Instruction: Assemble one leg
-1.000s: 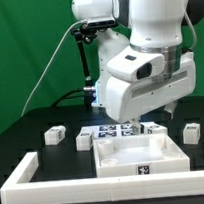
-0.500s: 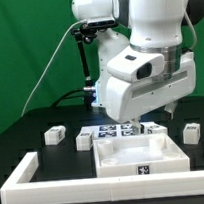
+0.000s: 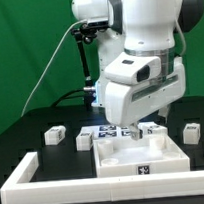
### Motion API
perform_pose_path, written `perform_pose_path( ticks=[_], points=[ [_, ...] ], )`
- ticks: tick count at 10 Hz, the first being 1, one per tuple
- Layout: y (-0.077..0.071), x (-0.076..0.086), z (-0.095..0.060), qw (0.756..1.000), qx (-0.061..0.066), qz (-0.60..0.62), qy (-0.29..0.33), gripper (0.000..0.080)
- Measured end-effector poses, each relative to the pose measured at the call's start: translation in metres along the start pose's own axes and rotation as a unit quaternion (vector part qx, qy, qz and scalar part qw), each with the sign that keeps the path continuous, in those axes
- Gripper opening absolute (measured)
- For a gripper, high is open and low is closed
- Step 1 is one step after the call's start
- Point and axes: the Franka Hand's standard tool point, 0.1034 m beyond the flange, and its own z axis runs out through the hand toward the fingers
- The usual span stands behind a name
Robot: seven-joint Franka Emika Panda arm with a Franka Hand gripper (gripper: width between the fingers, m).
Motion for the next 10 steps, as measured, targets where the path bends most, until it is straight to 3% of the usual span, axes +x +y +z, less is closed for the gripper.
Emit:
perform_pose_path(
  ticks=[1,2,6,7,8,9,10],
  points=[
    [0.002,-0.005,0.002,0.999,-0.002,-0.037,0.001,0.0649],
    [0.004,-0.003,0.002,0.998,-0.014,-0.068,0.007,0.0649],
    [0.002,-0.004,0.003,0.997,-0.014,-0.074,0.007,0.0649],
    [0.004,-0.004,0.003,0.994,-0.025,-0.104,0.016,0.0649],
    [0.005,-0.012,0.009,0.984,-0.046,-0.166,0.033,0.0649],
    [0.003,-0.025,0.016,0.977,-0.045,-0.203,0.032,0.0649],
    [0.003,-0.031,0.02,0.976,-0.035,-0.213,0.026,0.0649]
  ],
)
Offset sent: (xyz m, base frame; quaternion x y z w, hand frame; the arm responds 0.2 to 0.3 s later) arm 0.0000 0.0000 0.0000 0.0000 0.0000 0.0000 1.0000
